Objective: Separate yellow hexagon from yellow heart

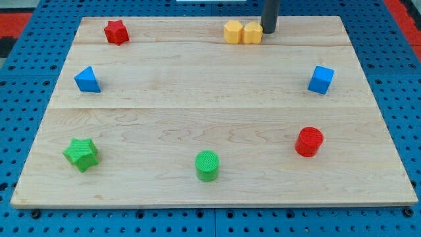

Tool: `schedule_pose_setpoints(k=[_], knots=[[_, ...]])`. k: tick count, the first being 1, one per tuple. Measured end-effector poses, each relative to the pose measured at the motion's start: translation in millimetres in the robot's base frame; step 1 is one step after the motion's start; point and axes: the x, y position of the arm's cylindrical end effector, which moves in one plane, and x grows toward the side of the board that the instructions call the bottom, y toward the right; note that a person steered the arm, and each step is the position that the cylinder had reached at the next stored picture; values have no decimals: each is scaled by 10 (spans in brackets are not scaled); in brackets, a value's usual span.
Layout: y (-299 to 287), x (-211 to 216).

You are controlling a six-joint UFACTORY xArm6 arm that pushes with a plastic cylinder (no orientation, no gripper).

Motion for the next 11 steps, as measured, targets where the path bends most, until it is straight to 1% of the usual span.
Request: schedule_pose_setpoints(k=[1,2,3,4,5,6,7,8,9,10,11], knots=[[-88,-117],[-282,-339],[-355,-304],[348,-246],[385,9],[-219,108],[-1069,79],[-1141,79],[-702,20],[-629,-346],[-899,-340]])
